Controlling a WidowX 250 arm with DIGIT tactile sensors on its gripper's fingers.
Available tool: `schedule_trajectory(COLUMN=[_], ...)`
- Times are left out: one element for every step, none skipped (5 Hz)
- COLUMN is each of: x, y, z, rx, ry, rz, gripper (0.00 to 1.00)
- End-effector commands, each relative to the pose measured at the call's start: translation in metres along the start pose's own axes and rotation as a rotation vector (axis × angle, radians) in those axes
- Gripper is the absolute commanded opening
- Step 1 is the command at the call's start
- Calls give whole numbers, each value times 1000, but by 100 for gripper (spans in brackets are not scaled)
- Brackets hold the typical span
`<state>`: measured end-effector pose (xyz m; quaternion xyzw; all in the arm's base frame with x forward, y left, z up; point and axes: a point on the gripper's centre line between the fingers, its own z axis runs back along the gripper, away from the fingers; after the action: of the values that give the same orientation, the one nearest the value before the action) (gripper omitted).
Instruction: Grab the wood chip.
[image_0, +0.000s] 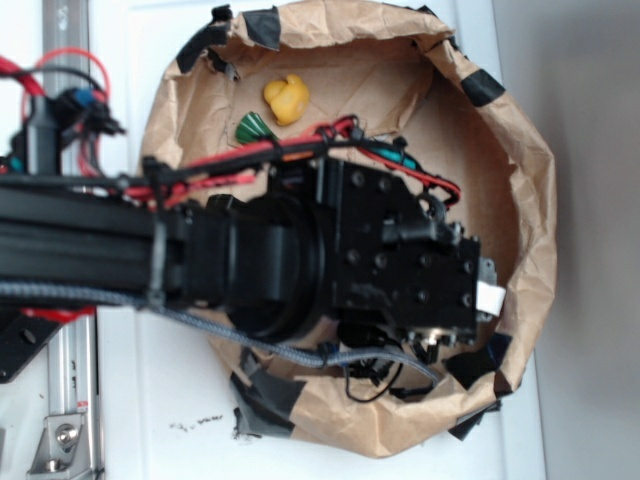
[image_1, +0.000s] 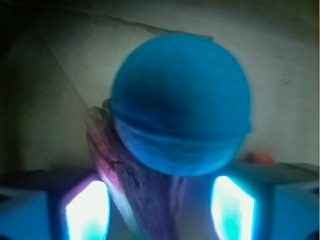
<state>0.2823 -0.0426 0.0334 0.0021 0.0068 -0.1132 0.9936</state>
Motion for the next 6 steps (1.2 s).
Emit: schedule_trajectory(x=[-10,-18,-17,-13,-12,-20], y=[-17,-21,-22,-18,-14,-3], z=[-10,-24,-30,-25,-20,1], rx=[13,32,23,9,-3,0], ry=[-22,-1,-2,-9,-13,-42], rz=[-16,-17,4,15,26,87], gripper=[100,100,0,0,0,0])
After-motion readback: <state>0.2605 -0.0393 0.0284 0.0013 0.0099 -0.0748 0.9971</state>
